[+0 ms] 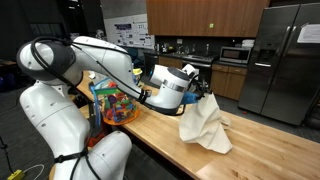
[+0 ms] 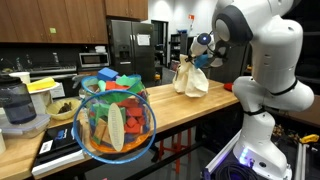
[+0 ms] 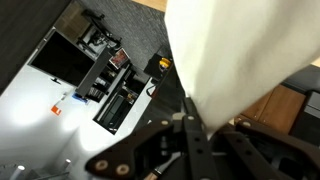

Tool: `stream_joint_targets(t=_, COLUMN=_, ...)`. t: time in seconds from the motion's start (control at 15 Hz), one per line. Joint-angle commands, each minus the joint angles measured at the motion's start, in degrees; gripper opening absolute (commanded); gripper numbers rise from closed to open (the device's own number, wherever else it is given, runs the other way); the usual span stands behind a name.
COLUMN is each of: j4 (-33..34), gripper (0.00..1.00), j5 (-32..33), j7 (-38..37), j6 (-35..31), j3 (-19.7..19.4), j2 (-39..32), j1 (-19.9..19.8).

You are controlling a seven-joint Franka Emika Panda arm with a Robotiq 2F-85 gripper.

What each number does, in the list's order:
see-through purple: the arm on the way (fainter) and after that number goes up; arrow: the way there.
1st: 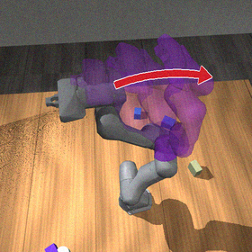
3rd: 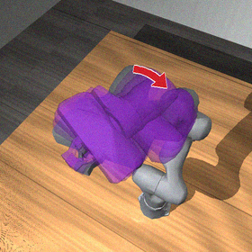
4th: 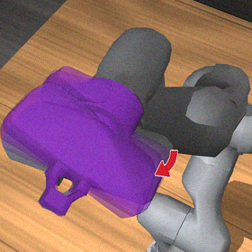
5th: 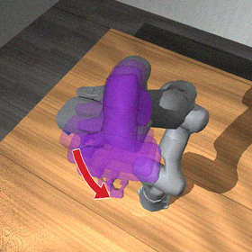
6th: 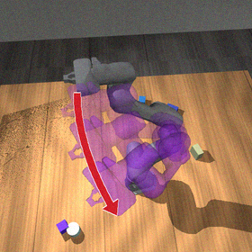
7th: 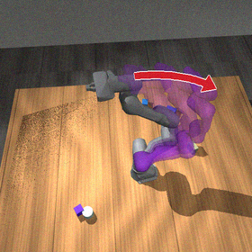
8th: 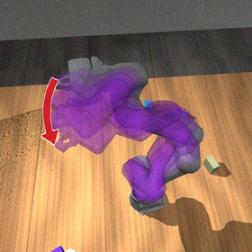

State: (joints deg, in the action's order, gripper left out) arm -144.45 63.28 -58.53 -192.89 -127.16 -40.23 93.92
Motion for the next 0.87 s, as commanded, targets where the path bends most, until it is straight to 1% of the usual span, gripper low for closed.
stream_joint_targets(t=0.0, j4=0.07, gripper=0.01, j5=-13.56, j7=14.77, j6=-0.74, j3=4.29, j2=0.27, j1=1.24)
stream_joint_targets(t=0.07, j4=0.21, gripper=0.01, j5=-18.06, j7=19.1, j6=-0.5, j3=6.56, j2=0.49, j1=1.31)
stream_joint_targets(t=0.27, j4=0.03, gripper=0.01, j5=-31.26, j7=33.01, j6=1.02, j3=15.58, j2=0.24, j1=1.73)
stream_joint_targets(t=0.33, j4=-1.69, gripper=0.04, j5=-37.37, j7=36.39, j6=0.1, j3=13.69, j2=0.57, j1=2.06)
stream_joint_targets(t=0.4, j4=-1.56, gripper=0.04, j5=-40.54, j7=39.48, j6=0.26, j3=16.33, j2=0.53, j1=1.9)
stream_joint_targets(t=0.47, j4=-1.47, gripper=0.04, j5=-41.68, j7=40.45, j6=0.46, j3=17.85, j2=0.46, j1=1.88)
stream_joint_targets(t=0.53, j4=-1.45, gripper=0.04, j5=-42.0, j7=40.74, j6=0.52, j3=18.41, j2=0.3, j1=1.9)
stream_joint_targets(t=0.8, j4=-1.46, gripper=0.04, j5=-41.92, j7=41.13, j6=0.52, j3=18.17, j2=0.23, j1=1.71)
